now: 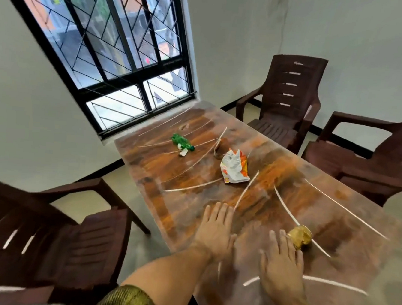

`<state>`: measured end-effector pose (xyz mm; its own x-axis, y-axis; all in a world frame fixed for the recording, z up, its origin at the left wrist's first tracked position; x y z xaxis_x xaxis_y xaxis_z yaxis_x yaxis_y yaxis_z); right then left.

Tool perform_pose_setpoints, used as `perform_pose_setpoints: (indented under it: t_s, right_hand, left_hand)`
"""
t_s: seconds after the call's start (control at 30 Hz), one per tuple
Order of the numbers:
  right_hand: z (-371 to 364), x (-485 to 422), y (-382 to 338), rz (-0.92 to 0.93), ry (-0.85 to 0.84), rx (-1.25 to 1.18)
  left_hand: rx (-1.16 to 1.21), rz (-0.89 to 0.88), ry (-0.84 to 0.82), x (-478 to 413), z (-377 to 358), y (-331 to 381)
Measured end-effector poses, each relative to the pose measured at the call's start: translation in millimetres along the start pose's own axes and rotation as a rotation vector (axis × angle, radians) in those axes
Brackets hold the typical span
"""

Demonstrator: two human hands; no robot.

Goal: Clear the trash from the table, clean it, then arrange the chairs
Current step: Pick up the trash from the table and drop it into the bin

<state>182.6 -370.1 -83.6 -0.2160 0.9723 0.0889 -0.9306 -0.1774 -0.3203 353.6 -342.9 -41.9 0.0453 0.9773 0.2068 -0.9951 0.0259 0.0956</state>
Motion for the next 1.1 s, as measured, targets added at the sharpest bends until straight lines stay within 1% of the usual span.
perform_pose_setpoints:
  t_s: [0.07, 0.17, 0.3, 0.37, 0.5, 0.67, 0.73, 0.77, 0.83, 0.9, 1.0, 1.1]
  right_hand:
    - [-11, -20, -17, -0.029, -0.007, -0.002]
    - [-42, -60, -47, -0.126, -0.024, 0.018]
    - [-77, -80, -85, -0.253, -0.05, 0.052]
    - [-90, -84, -109, -0.28, -0.043, 0.066]
    - [-108, -104, -167, -0.299, -0.073, 0.096]
    - [-100, -150, -235, -0.244, -0.034, 0.098]
    - [-102, -172, -252, -0.224, -0.061, 0.109]
    - [-103, -185, -258, -0.228, -0.071, 0.109]
    - [-101, -213, -265, -0.241, -0.035, 0.127]
    - [-101, -238, -264, -0.28, -0.05, 0.168]
    - [-92, -271, -245, -0.429, -0.025, 0.209]
    - [-93, -280, -208, -0.605, -0.062, 0.196]
  left_hand:
    - [-0.007, -0.02, -0.009, -22, -1, -32]
    - [-0.012, -0.094, -0.064, -66, -16, -82]
    - [0.0, -0.175, -0.13, -96, -32, -141]
    - [0.02, -0.189, -0.149, -103, -35, -176]
    - [0.04, -0.18, -0.177, -110, -37, -254]
    - [0.07, -0.119, -0.201, -129, -25, -332]
    - [0.062, -0.108, -0.18, -149, -13, -356]
    - [0.046, -0.105, -0.155, -162, -5, -370]
    - [0.028, -0.086, -0.102, -195, 10, -397]
    - [0.027, -0.068, -0.073, -225, 23, -418]
    - [-0.009, -0.08, -0.07, -271, 36, -438]
    - [-0.109, -0.119, -0.137, -306, 33, -449]
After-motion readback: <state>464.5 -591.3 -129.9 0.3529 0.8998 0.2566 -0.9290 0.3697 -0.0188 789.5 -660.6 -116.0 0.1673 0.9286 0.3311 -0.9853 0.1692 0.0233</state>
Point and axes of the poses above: each hand's wrist, its own x-axis away from the middle knuckle, its own z-axis out of the back of the hand, y = z × x, the point moved 10 cm from there along -x, towards the middle knuckle, and after that the axes turned 8 degrees about -z, right-handed, at the moved point
